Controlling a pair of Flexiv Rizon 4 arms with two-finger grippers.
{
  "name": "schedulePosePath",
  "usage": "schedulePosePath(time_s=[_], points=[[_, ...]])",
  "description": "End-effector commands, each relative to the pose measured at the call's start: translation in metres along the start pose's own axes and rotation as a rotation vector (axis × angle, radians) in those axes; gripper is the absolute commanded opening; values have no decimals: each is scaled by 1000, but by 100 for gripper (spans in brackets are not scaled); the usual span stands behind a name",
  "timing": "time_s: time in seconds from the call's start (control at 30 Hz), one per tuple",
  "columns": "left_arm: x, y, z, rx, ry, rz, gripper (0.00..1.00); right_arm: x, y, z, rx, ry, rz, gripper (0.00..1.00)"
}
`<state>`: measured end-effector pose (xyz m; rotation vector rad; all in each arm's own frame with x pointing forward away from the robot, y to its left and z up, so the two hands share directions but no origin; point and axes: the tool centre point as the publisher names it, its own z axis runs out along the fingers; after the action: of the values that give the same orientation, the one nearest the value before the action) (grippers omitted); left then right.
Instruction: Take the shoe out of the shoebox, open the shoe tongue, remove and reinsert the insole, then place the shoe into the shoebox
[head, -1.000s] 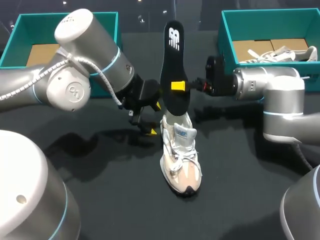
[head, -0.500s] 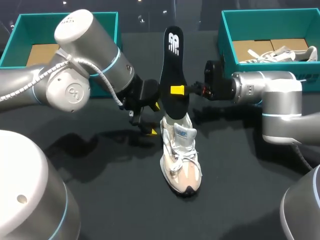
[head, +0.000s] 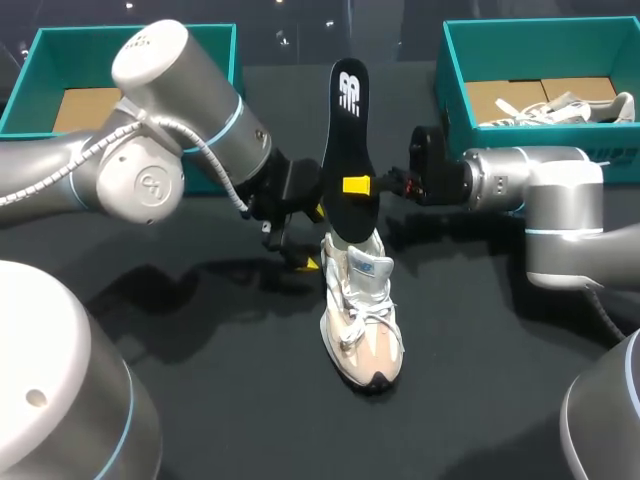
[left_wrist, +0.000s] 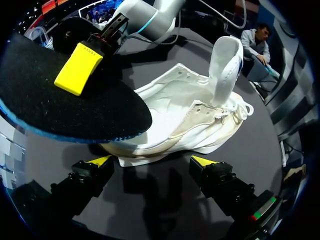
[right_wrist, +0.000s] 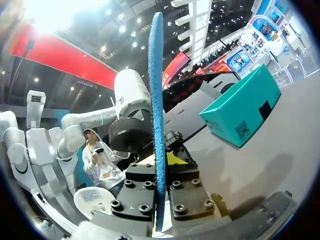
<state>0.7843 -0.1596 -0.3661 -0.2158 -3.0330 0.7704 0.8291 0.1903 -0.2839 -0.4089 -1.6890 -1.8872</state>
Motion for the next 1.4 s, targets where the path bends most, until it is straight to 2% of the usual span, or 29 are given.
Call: schedulePosePath(time_s=[0.03,0.67,1.1,1.4], points=[[-3,-1,2,-1,10,0,100,-2,-4,0,0,0,3,0],[-4,-1,2,5,22,0,100,8,-36,-3,2,40,-26,0],[-4,-1,2,5,22,0,100,11,-63,-9,3,-41,25,0],[-4,-1,2,5,22,0,100,15,-78,-7,48,-100,53,0]])
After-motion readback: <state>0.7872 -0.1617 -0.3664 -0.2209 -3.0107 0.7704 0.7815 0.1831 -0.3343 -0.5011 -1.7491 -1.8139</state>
